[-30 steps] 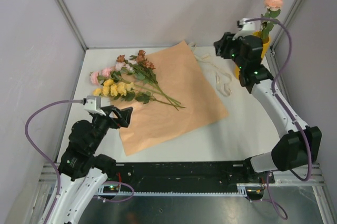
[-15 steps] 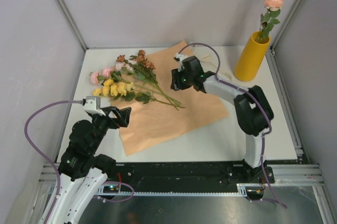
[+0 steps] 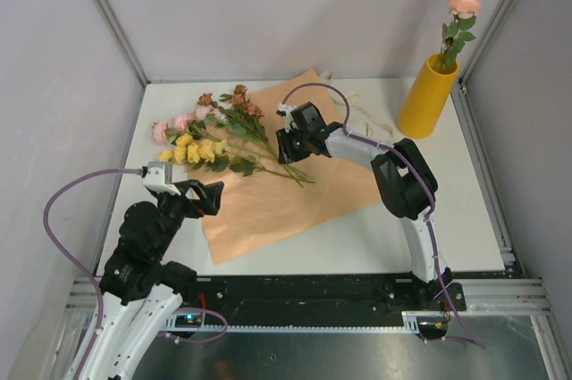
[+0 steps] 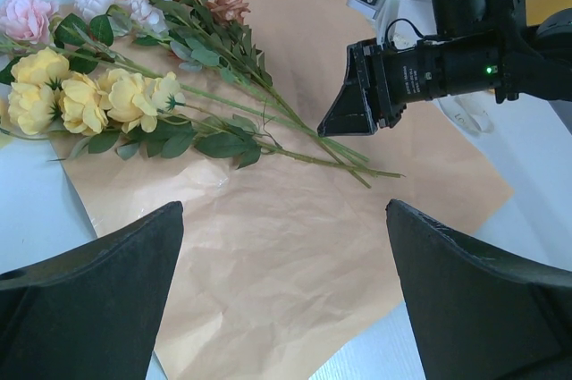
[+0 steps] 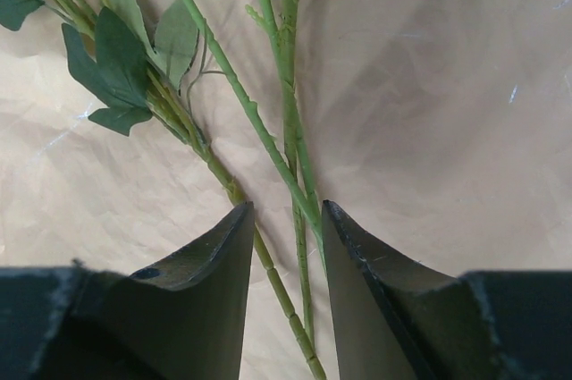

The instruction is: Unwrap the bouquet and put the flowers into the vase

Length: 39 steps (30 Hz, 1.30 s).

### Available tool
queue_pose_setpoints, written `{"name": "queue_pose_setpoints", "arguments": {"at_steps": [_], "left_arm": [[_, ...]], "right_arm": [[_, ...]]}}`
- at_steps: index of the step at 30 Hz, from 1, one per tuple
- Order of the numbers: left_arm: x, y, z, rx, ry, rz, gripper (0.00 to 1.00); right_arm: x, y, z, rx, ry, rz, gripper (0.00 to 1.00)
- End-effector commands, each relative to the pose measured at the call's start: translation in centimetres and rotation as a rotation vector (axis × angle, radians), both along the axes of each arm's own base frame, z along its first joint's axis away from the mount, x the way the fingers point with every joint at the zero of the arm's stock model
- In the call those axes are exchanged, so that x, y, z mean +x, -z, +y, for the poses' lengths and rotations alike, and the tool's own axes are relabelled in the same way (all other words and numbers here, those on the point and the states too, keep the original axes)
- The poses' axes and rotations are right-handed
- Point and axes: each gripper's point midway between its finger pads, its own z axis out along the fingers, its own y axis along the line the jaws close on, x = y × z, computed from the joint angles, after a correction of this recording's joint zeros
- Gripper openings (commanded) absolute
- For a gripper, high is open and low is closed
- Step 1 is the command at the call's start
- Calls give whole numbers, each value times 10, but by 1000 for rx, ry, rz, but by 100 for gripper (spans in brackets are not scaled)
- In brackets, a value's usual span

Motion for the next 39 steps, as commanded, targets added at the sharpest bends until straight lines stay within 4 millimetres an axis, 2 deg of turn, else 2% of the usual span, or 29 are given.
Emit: {"name": "queue_pose_setpoints", "arguments": {"at_steps": [1, 10, 15, 18, 27, 31, 36, 39], "left_arm": [[0, -13, 2, 7, -4, -38, 100], [-1, -14, 4, 1, -18, -43, 100], [0, -13, 6, 2, -27, -42, 100], [0, -13, 7, 3, -32, -42, 100], [2, -10, 15, 9, -83, -30, 100], [4, -6, 17, 10, -102, -13, 100], [8, 0, 23, -16, -163, 40, 100], [9, 3, 23, -120, -214, 83, 100]], "right_arm": [[6, -7, 14, 26, -46, -38, 41], [4, 3, 14, -33, -62, -71, 38], [6, -1, 12, -51, -54, -125, 27], [8, -14, 12, -35, -42, -180, 19], [-5, -53, 23, 18, -63, -272, 8], [-5, -65, 23, 30, -38, -295, 1], [-11, -77, 27, 111, -27, -267, 0], [-17, -89, 31, 212, -4, -210, 0]]}}
